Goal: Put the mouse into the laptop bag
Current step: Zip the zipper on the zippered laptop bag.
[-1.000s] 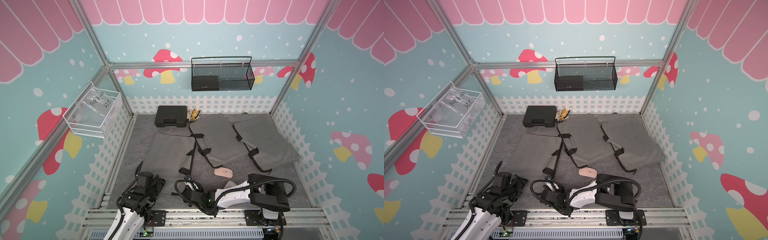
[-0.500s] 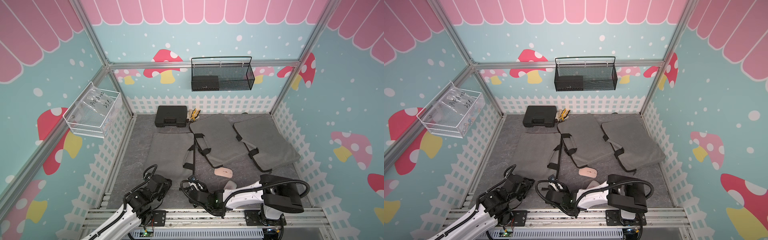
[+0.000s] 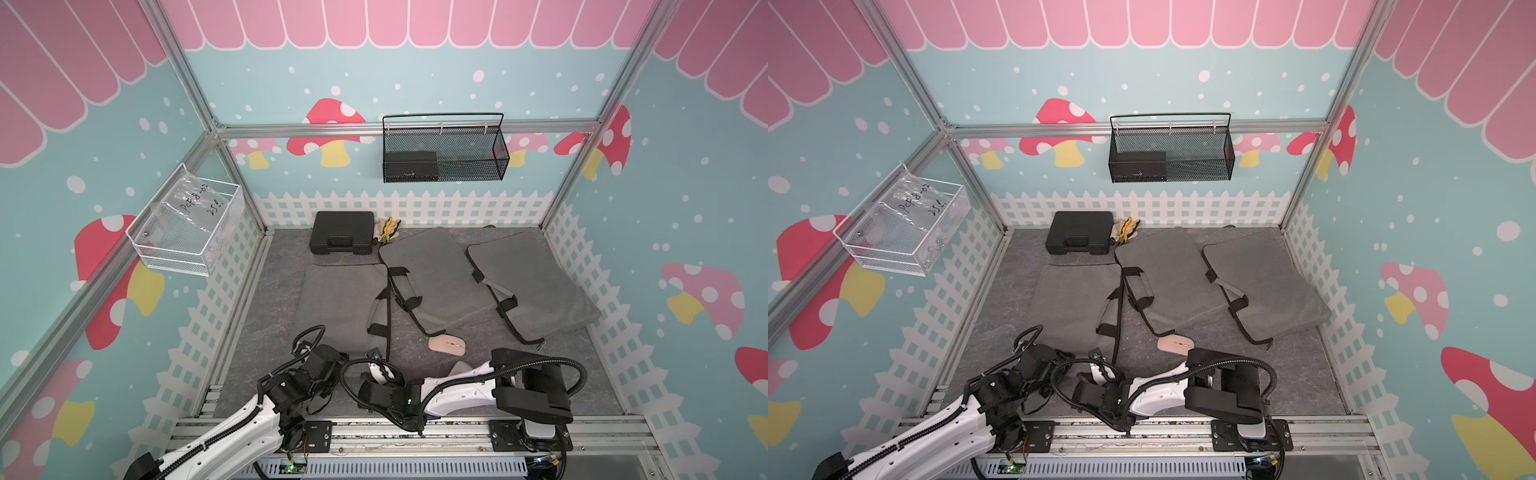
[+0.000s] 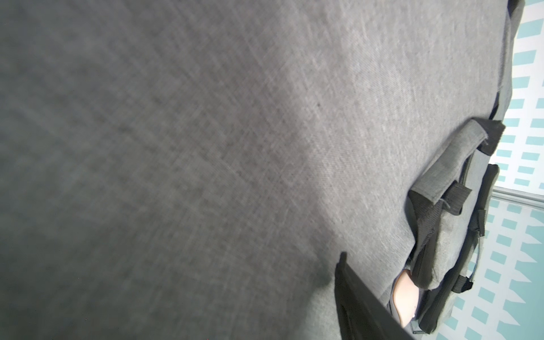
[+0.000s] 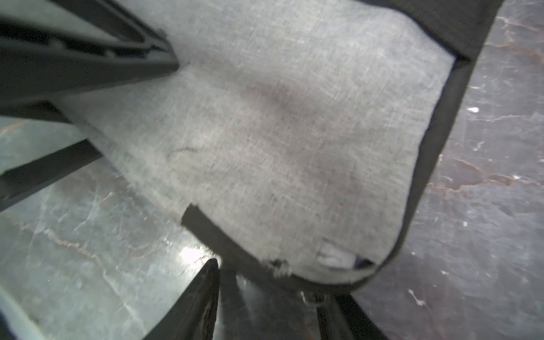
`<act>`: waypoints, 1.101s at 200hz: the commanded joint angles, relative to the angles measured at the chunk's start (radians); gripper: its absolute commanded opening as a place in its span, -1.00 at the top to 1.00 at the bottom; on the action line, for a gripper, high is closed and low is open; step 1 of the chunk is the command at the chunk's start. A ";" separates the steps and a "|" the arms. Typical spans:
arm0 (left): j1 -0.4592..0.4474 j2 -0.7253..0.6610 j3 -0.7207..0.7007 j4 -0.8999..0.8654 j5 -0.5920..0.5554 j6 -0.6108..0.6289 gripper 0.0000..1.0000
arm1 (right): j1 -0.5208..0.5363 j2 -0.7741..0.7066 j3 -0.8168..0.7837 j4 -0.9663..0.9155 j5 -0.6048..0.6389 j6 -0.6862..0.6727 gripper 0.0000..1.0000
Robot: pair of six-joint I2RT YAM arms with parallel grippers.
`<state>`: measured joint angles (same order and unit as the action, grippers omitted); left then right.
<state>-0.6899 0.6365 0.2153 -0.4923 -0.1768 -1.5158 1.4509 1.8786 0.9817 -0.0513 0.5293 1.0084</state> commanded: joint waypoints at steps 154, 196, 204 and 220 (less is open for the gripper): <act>-0.006 -0.035 -0.025 -0.070 -0.072 -0.043 -0.34 | 0.036 -0.041 -0.016 -0.051 -0.043 -0.024 1.00; -0.005 -0.051 0.006 -0.146 -0.151 -0.046 0.09 | 0.030 -0.141 -0.104 -0.010 -0.061 -0.039 1.00; -0.004 -0.061 0.017 -0.172 -0.180 -0.043 0.25 | 0.025 -0.161 -0.124 -0.005 -0.060 -0.039 1.00; -0.001 -0.082 0.040 -0.230 -0.207 -0.038 0.47 | 0.006 -0.189 -0.164 0.016 -0.074 -0.043 1.00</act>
<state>-0.6971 0.5781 0.2207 -0.5793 -0.2432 -1.5551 1.4689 1.7515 0.8810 -0.0170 0.4812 0.9695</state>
